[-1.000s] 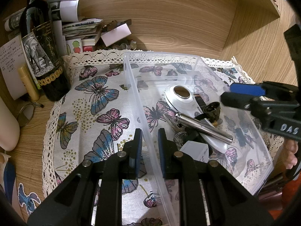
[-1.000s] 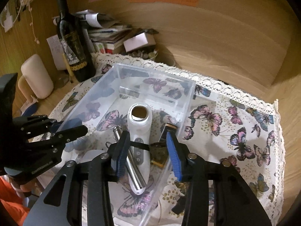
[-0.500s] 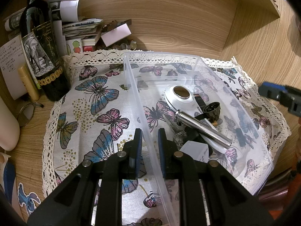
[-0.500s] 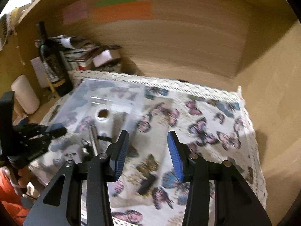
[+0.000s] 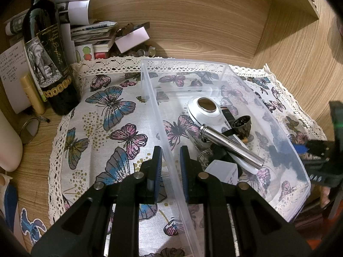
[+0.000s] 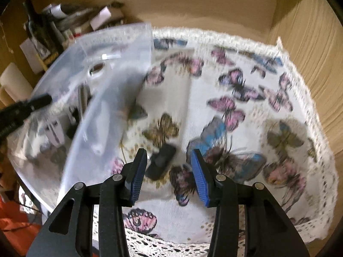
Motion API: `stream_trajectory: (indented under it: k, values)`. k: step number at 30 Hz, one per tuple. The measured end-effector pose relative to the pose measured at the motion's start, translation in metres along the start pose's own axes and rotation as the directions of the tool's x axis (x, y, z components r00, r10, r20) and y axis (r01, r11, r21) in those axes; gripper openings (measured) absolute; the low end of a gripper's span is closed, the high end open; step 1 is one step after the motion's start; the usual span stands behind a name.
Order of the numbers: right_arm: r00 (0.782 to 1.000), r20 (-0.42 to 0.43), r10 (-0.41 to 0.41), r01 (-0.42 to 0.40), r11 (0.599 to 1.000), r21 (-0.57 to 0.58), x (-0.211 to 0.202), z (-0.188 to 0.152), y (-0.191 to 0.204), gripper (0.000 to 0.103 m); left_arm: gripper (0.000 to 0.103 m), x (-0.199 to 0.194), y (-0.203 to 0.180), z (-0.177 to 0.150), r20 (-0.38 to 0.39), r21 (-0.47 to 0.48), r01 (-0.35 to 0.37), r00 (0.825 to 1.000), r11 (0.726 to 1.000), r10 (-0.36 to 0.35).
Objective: Organize rigid objects
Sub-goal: 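Grasp the small black clip on the cloth with the right gripper, then carry the black clip into the clear box and release it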
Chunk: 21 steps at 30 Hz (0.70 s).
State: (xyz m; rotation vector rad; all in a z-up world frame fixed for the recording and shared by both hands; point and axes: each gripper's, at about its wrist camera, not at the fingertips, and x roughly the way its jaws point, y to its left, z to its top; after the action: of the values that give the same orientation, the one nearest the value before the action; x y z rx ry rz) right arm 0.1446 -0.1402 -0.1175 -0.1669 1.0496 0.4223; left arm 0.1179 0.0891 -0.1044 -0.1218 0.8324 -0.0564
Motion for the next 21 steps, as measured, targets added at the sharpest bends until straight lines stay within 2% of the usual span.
stream_trajectory:
  k: [4,6,14,21]
  values:
    - [1.000,-0.006,-0.015,0.015,1.000,-0.024,0.007,-0.008,0.003,0.037,0.016,0.000,0.000,0.000,0.001,-0.001,0.000,1.000,1.000,0.001]
    - [1.000,0.005,-0.030,0.030,0.999,-0.041,0.007,-0.009,0.006,0.018,0.016,0.000,0.000,0.000,0.001,-0.002,0.001,1.000,1.000,-0.001]
    - [0.998,0.049,-0.037,0.040,0.998,-0.046,-0.001,-0.002,0.007,0.018,0.016,0.000,0.000,-0.001,0.000,-0.002,0.002,1.000,1.000,-0.002]
    - [0.988,0.153,-0.030,0.036,0.999,-0.038,-0.033,0.019,0.008,0.018,0.016,0.000,-0.001,-0.002,0.000,-0.001,0.001,1.000,1.000,-0.001]
